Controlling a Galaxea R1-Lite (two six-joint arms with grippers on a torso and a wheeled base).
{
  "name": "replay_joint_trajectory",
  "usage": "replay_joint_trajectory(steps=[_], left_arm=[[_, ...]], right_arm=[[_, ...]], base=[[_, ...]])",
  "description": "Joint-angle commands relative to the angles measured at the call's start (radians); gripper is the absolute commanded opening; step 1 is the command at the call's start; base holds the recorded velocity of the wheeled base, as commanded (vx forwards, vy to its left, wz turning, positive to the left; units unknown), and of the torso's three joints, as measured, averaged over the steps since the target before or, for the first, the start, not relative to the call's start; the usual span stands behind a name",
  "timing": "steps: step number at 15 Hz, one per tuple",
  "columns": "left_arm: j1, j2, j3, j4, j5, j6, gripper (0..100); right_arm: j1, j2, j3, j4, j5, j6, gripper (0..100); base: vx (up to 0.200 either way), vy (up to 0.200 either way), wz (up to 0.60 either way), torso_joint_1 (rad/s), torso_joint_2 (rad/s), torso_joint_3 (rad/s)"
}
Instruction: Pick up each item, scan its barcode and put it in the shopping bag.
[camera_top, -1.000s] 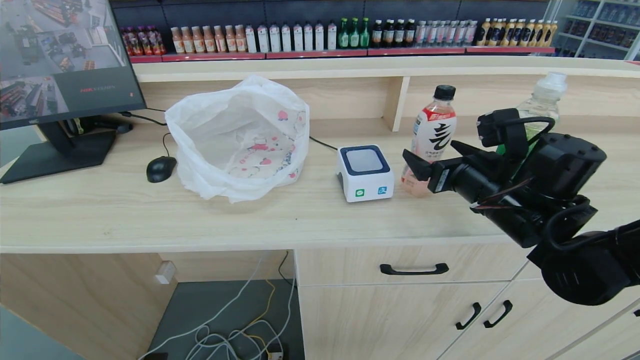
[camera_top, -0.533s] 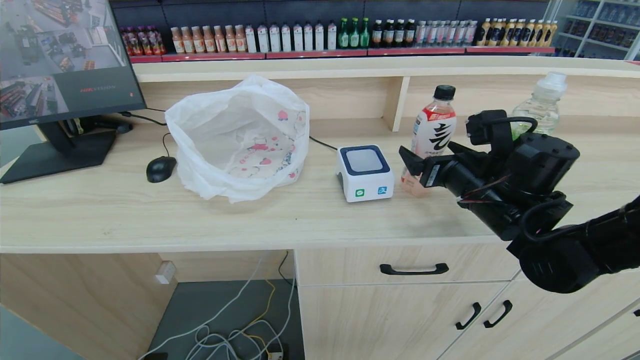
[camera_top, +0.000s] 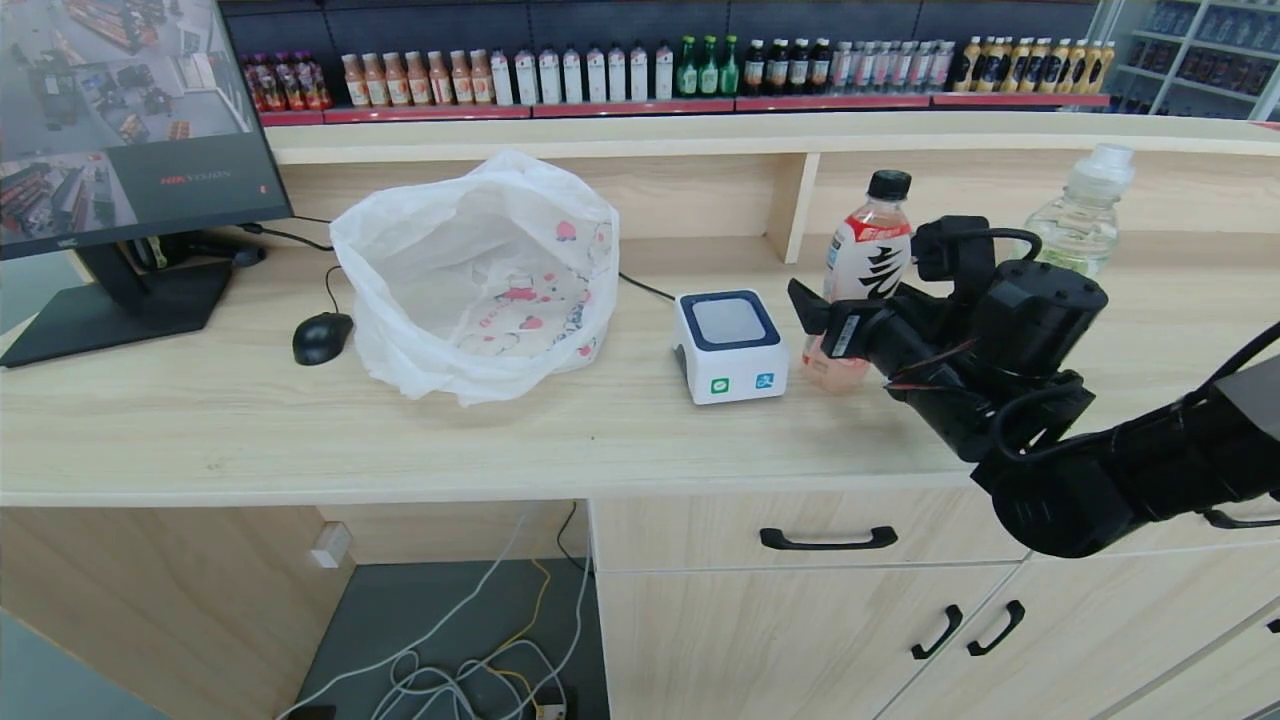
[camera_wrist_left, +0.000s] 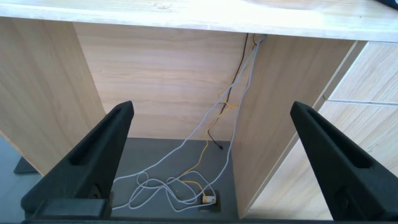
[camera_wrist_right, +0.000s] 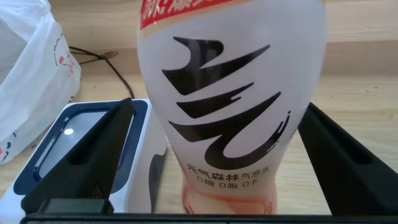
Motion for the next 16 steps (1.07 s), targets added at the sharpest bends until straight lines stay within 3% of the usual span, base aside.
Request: replay_joint_trajectory(steps=[1,8,9,16], left_arm=[[0.000,0.000,0.000,0.000,0.000,0.000,100],[0.000,0.000,0.000,0.000,0.000,0.000,100],[0.000,0.000,0.000,0.000,0.000,0.000,100],[0.000,0.000,0.000,0.000,0.000,0.000,100]], right_arm=[[0.000,0.016,-0.008,-0.001,0.001,0.000,100],[-0.006,0.027,-0.014,-0.013,0.004,0.002,100],[-0.006,0.028,-0.014,-0.013,0.005,0.002,0],[-0.008,0.013,-0.004,-0.036,0.015,0.030,0]], base=[[0.000,0.000,0.00,0.000,0.00,0.000],[0.000,0.000,0.00,0.000,0.00,0.000],[0.000,0.000,0.00,0.000,0.00,0.000],[0.000,0.000,0.00,0.000,0.00,0.000]])
